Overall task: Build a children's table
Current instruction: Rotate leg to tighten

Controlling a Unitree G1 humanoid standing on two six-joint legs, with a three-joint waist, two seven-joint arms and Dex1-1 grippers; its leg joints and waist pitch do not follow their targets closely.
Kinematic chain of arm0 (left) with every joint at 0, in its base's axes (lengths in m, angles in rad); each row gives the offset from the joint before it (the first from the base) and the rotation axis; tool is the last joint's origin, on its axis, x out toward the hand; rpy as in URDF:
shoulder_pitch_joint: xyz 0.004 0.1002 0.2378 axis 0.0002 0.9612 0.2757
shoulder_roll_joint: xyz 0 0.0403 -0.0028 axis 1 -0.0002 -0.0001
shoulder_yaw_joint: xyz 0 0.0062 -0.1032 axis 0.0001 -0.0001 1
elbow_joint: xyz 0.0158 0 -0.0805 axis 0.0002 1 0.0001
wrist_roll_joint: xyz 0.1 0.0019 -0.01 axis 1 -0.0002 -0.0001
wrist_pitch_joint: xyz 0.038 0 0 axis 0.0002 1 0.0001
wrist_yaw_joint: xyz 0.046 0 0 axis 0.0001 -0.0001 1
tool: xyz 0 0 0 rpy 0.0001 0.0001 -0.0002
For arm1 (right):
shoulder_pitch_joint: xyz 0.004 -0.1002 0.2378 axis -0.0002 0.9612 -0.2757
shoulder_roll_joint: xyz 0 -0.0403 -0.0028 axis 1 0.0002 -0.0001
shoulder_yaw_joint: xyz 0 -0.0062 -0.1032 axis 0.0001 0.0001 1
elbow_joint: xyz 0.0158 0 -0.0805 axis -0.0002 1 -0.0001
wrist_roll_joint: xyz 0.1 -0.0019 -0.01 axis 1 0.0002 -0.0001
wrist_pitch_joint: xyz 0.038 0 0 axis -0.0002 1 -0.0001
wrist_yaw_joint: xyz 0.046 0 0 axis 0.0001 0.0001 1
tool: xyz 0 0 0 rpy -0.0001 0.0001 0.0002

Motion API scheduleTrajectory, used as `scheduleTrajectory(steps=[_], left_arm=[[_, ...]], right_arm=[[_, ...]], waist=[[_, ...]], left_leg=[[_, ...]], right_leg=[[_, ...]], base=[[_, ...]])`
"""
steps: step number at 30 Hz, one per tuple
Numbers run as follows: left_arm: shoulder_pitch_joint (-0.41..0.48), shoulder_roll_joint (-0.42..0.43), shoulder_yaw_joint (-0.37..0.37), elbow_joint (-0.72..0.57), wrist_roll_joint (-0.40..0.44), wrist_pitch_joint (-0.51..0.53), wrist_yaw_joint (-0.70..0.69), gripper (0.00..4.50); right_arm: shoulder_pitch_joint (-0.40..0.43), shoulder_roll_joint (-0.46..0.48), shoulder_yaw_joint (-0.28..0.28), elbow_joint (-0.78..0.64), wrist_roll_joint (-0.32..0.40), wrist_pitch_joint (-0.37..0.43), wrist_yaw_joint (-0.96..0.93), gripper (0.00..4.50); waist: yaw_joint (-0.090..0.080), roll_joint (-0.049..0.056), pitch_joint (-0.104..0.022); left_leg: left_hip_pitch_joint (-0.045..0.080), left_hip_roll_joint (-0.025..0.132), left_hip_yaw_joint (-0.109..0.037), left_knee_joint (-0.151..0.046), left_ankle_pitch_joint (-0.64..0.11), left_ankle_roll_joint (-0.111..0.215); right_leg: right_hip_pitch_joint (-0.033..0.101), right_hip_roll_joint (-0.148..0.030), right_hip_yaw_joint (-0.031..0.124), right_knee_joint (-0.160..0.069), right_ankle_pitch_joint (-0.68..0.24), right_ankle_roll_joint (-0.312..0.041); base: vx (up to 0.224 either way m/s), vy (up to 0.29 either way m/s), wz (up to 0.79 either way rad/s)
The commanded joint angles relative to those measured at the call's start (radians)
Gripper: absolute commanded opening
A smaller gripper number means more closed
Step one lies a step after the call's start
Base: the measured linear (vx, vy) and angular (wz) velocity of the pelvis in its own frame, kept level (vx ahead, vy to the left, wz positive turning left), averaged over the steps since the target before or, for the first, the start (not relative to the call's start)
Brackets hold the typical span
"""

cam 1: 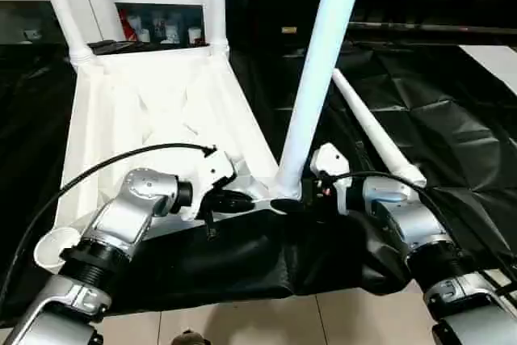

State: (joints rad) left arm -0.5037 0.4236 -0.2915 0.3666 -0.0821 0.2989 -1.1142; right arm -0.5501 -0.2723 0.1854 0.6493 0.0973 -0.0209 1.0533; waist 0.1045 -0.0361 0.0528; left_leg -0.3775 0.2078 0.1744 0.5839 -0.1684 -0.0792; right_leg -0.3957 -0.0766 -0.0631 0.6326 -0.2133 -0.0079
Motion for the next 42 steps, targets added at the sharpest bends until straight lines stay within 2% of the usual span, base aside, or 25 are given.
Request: scheduleTrajectory(steps=[1, 3, 6, 7, 12, 24, 25, 26, 27, 29, 30, 31, 32, 33, 35, 36, 39, 42], left_arm=[[0.005, -0.011, -0.025, -0.018, -0.005, 0.0, -0.027, 0.0], [0.006, -0.01, -0.026, -0.021, -0.005, 0.002, -0.027, 0.0], [0.007, -0.009, -0.024, -0.024, -0.006, 0.005, -0.027, 0.0], [0.009, -0.007, -0.024, -0.025, -0.006, 0.007, -0.028, 0.0], [0.011, -0.004, -0.026, -0.028, -0.006, 0.009, -0.031, 0.0], [0.006, -0.014, -0.021, -0.012, 0.001, 0.008, -0.01, 0.0], [-0.012, -0.041, -0.005, 0.024, 0.018, 0.01, 0.06, 0.0], [-0.016, -0.046, -0.002, 0.031, 0.021, 0.01, 0.074, 0.0], [-0.036, -0.076, 0.014, 0.068, 0.036, 0.016, 0.148, 0.0], [-0.072, -0.132, 0.047, 0.131, 0.054, 0.033, 0.281, 0.0], [-0.072, -0.132, 0.047, 0.131, 0.054, 0.033, 0.281, 0.0], [-0.098, -0.179, 0.069, 0.174, 0.061, 0.053, 0.379, 0.0], [-0.117, -0.213, 0.085, 0.206, 0.066, 0.067, 0.452, 0.0], [-0.117, -0.213, 0.085, 0.206, 0.066, 0.067, 0.452, 0.0], [-0.146, -0.284, 0.095, 0.241, 0.081, 0.08, 0.566, 0.0], [-0.148, -0.291, 0.093, 0.242, 0.082, 0.08, 0.572, 0.0], [-0.153, -0.318, 0.077, 0.245, 0.098, 0.071, 0.592, 0.0], [-0.153, -0.318, 0.053, 0.264, 0.123, 0.026, 0.578, 0.0]], right_arm=[[-0.012, -0.003, -0.016, 0.006, 0.017, 0.015, 0.002, 3.74], [-0.013, -0.002, -0.016, 0.008, 0.017, 0.015, 0.002, 3.46], [-0.014, -0.002, -0.016, 0.01, 0.017, 0.016, 0.004, 3.3], [-0.013, -0.002, -0.016, 0.012, 0.018, 0.015, 0.005, 3.1], [-0.009, -0.004, -0.014, 0.014, 0.014, 0.013, 0.007, 2.76], [-0.003, 0.002, -0.024, 0.029, 0.016, 0.024, -0.024, 2.67], [-0.016, 0.025, -0.05, 0.076, 0.012, 0.032, -0.11, 2.67], [-0.018, 0.029, -0.054, 0.085, 0.011, 0.033, -0.128, 2.67], [-0.031, 0.052, -0.078, 0.132, 0.006, 0.042, -0.22, 2.67], [-0.05, 0.096, -0.115, 0.198, 0.004, 0.066, -0.369, 2.67], [-0.05, 0.096, -0.115, 0.198, 0.004, 0.066, -0.369, 2.67], [-0.072, 0.134, -0.147, 0.241, 0.01, 0.082, -0.502, 2.67], [-0.09, 0.162, -0.172, 0.273, 0.016, 0.093, -0.603, 2.66], [-0.09, 0.162, -0.172, 0.273, 0.016, 0.093, -0.603, 2.66], [-0.13, 0.217, -0.203, 0.328, 0.017, 0.09, -0.789, 2.66], [-0.135, 0.222, -0.203, 0.333, 0.014, 0.088, -0.803, 2.66], [-0.16, 0.246, -0.203, 0.36, 0.003, 0.071, -0.855, 2.66], [-0.185, 0.253, -0.188, 0.394, -0.026, 0.033, -0.853, 2.66]], waist=[[-0.003, 0.01, -0.069], [-0.003, 0.01, -0.069], [-0.001, 0.011, -0.069], [-0.001, 0.012, -0.07], [0.001, 0.011, -0.07], [0.001, 0.012, -0.071], [-0.002, 0.015, -0.069], [-0.002, 0.015, -0.065], [-0.004, 0.013, -0.064], [-0.01, 0.016, -0.055], [-0.012, 0.013, -0.057], [-0.013, 0.012, -0.058], [-0.018, 0.013, -0.057], [-0.018, 0.014, -0.06], [-0.018, 0.015, -0.063], [-0.018, 0.015, -0.064], [-0.018, 0.013, -0.068], [-0.019, 0.014, -0.067]], left_leg=[[0.018, 0.025, -0.001, -0.062, -0.145, 0.036], [0.018, 0.025, -0.001, -0.061, -0.145, 0.036], [0.018, 0.025, -0.001, -0.062, -0.144, 0.034], [0.018, 0.024, -0.001, -0.061, -0.141, 0.034], [0.018, 0.024, -0.001, -0.06, -0.136, 0.036], [0.019, 0.024, -0.001, -0.059, -0.138, 0.032], [0.019, 0.024, 0.001, -0.06, -0.148, 0.029], [0.02, 0.024, 0.0, -0.063, -0.167, 0.022], [0.023, 0.026, -0.002, -0.066, -0.196, 0.003], [0.03, 0.023, -0.004, -0.073, -0.274, -0.027], [0.035, 0.024, -0.007, -0.073, -0.301, -0.041], [0.033, 0.024, -0.007, -0.073, -0.302, -0.04], [0.03, 0.023, -0.005, -0.074, -0.289, -0.041], [0.031, 0.022, -0.007, -0.073, -0.28, -0.047], [0.029, 0.023, -0.008, -0.073, -0.262, -0.044], [0.024, 0.021, -0.008, -0.072, -0.244, -0.044], [0.021, 0.02, -0.005, -0.068, -0.206, -0.021], [0.02, 0.019, -0.003, -0.067, -0.207, -0.008]], right_leg=[[0.053, -0.059, 0.045, -0.062, 0.022, -0.255], [0.053, -0.058, 0.045, -0.062, 0.022, -0.256], [0.054, -0.059, 0.045, -0.062, 0.016, -0.254], [0.053, -0.059, 0.045, -0.061, 0.024, -0.255], [0.053, -0.058, 0.045, -0.06, 0.035, -0.257], [0.054, -0.058, 0.044, -0.059, 0.043, -0.26], [0.051, -0.058, 0.045, -0.061, 0.029, -0.261], [0.05, -0.06, 0.045, -0.066, -0.002, -0.26], [0.051, -0.061, 0.045, -0.069, -0.059, -0.25], [0.045, -0.063, 0.045, -0.084, -0.197, -0.229], [0.046, -0.066, 0.046, -0.089, -0.256, -0.212], [0.046, -0.067, 0.047, -0.09, -0.265, -0.206], [0.043, -0.065, 0.049, -0.091, -0.259, -0.199], [0.043, -0.065, 0.048, -0.09, -0.25, -0.198], [0.043, -0.064, 0.047, -0.088, -0.22, -0.194], [0.046, -0.064, 0.046, -0.085, -0.19, -0.195], [0.05, -0.061, 0.046, -0.08, -0.106, -0.197], [0.049, -0.061, 0.045, -0.081, -0.099, -0.201]], base=[[0.0, 0.0, 0.0], [0.0, 0.0, 0.0], [0.0, 0.0, 0.0], [0.0, 0.0, 0.0], [0.0, 0.0, 0.0], [0.0, 0.0, 0.0], [0.0, 0.0, 0.0], [0.0, 0.0, 0.0], [0.0, 0.0, 0.0], [0.0, 0.0, 0.0], [0.0, 0.0, 0.0], [0.0, 0.0, 0.0], [0.0, 0.0, 0.0], [0.0, 0.0, 0.0], [0.0, 0.0, 0.0], [0.0, 0.0, 0.0], [0.0, 0.0, 0.0], [0.0, 0.0, 0.0]])
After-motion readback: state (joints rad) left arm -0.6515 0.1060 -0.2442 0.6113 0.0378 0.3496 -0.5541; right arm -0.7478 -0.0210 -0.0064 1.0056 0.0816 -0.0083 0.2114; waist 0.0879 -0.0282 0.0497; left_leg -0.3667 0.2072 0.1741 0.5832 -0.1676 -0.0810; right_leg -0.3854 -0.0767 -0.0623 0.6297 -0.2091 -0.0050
